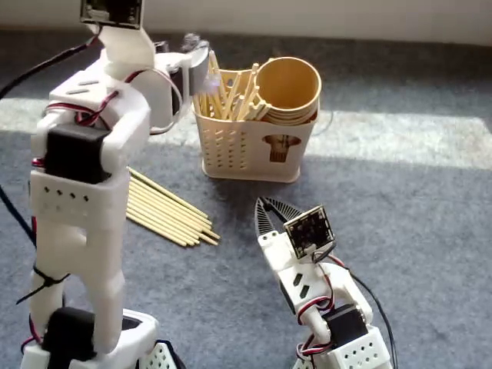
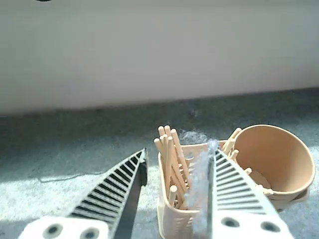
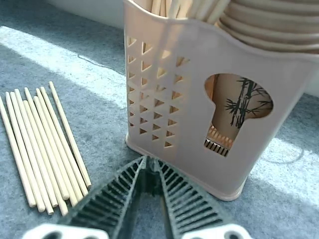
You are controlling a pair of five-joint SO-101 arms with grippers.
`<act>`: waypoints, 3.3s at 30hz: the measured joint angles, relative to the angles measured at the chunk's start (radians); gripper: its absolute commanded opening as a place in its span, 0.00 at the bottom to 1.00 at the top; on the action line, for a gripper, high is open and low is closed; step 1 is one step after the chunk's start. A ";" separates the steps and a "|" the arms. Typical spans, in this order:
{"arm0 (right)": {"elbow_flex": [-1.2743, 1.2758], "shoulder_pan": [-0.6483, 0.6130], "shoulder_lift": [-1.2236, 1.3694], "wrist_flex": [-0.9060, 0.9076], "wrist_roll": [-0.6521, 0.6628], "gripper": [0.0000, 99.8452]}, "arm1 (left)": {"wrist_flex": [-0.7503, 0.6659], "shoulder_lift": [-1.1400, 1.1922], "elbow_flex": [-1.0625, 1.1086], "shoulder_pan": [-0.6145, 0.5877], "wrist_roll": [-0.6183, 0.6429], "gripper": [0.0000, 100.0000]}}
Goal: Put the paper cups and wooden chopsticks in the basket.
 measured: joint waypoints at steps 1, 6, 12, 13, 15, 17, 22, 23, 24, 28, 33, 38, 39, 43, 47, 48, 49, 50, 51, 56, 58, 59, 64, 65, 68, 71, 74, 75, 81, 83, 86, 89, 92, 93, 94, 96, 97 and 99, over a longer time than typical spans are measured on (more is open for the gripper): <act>0.000 0.000 0.000 0.000 0.000 0.01 | 0.028 -0.014 0.000 -0.017 0.000 0.20; 0.000 0.000 0.000 0.000 0.000 0.01 | 0.190 -0.051 0.000 -0.126 0.000 0.20; 0.000 0.000 0.000 0.000 0.000 0.01 | 0.368 -0.060 0.061 -0.265 0.000 0.20; 0.000 0.000 0.000 0.000 0.000 0.01 | 0.379 -0.063 0.095 -0.287 0.000 0.20; 0.000 0.000 0.000 0.000 0.000 0.01 | 0.385 -0.063 0.170 -0.333 0.000 0.20; 0.000 0.000 0.000 0.000 0.000 0.01 | 0.385 -0.063 0.258 -0.390 0.000 0.20; 0.000 0.000 0.000 0.011 0.000 0.09 | 0.379 -0.063 0.413 -0.542 0.000 0.20; 0.000 0.003 0.000 0.031 0.009 0.09 | 0.368 -0.064 0.436 -0.574 0.000 0.20; 0.000 0.005 0.000 0.057 0.023 0.08 | 0.354 -0.075 0.468 -0.603 -0.002 0.20; 0.000 0.003 0.000 0.192 0.069 0.08 | 0.256 -0.166 0.641 -0.720 -0.058 0.11; -0.052 0.006 0.000 0.321 0.084 0.08 | 0.101 -0.364 0.934 -0.821 -0.132 0.11; -0.130 0.005 0.000 0.407 0.147 0.08 | -0.043 -0.540 1.235 -0.855 -0.144 0.10; -0.138 0.005 0.000 0.411 0.164 0.08 | -0.064 -0.569 1.292 -0.856 -0.144 0.10; -0.144 0.002 0.000 0.411 0.233 0.08 | -0.135 -0.664 1.465 -0.855 -0.144 0.10; -0.184 -0.049 0.058 0.411 0.265 0.08 | -0.173 -0.736 1.553 -0.855 -0.144 0.11; -0.209 -0.064 0.084 0.411 0.269 0.08 | -0.183 -0.750 1.568 -0.855 -0.144 0.11; -0.235 -0.077 0.130 0.411 0.270 0.08 | -0.192 -0.764 1.580 -0.855 -0.144 0.11; -0.265 -0.091 0.183 0.414 0.270 0.08 | -0.201 -0.776 1.590 -0.855 -0.144 0.11; -0.304 -0.101 0.245 0.417 0.270 0.08 | -0.209 -0.789 1.599 -0.855 -0.144 0.11; -0.493 -0.186 0.543 0.419 0.270 0.08 | -0.216 -0.815 1.610 -0.855 -0.146 0.11; -0.545 -0.222 0.654 0.419 0.255 0.08 | -0.218 -0.816 1.610 -0.855 -0.147 0.11; -0.571 -0.236 0.706 0.417 0.236 0.08 | -0.218 -0.816 1.610 -0.858 -0.147 0.11; -0.698 -0.288 0.924 0.371 0.153 0.08 | -0.218 -0.818 1.610 -0.974 -0.146 0.11; -0.718 -0.301 0.964 0.356 0.144 0.08 | -0.218 -0.818 1.610 -0.996 -0.146 0.11; -0.792 -0.341 1.083 0.319 0.135 0.08 | -0.218 -0.818 1.610 -1.023 -0.144 0.11; -0.891 -0.374 1.200 0.308 0.132 0.08 | -0.224 -0.818 1.610 -1.031 -0.146 0.11; -1.000 -0.404 1.318 0.307 0.132 0.08 | -0.249 -0.818 1.610 -1.034 -0.146 0.11; -1.037 -0.413 1.356 0.307 0.132 0.08 | -0.252 -0.818 1.610 -1.033 -0.146 0.11; -1.270 -0.459 1.619 0.307 0.132 0.08 | -0.255 -0.818 1.610 -1.054 -0.109 0.11; -1.336 -0.465 1.709 0.307 0.132 0.08 | -0.272 -0.818 1.610 -1.091 -0.107 0.11; -1.425 -0.465 1.844 0.307 0.130 0.08 | -0.293 -0.818 1.610 -1.151 -0.089 0.11; -1.507 -0.463 1.961 0.305 0.130 0.09 | -0.304 -0.818 1.610 -1.209 -0.048 0.11; -1.567 -0.463 2.047 0.305 0.130 0.11 | -0.325 -0.818 1.610 -1.220 -0.037 0.11; -1.583 -0.465 2.071 0.305 0.130 0.11 | -0.327 -0.818 1.610 -1.218 -0.035 0.11; -1.600 -0.468 2.091 0.305 0.130 0.12 | -0.327 -0.818 1.610 -1.221 -0.035 0.11; -1.625 -0.474 2.119 0.307 0.130 0.12 | -0.327 -0.818 1.610 -1.226 -0.035 0.11; -1.639 -0.476 2.130 0.313 0.130 0.12 | -0.327 -0.818 1.610 -1.226 -0.035 0.11; -1.665 -0.485 2.148 0.333 0.130 0.12 | -0.330 -0.818 1.610 -1.223 -0.035 0.11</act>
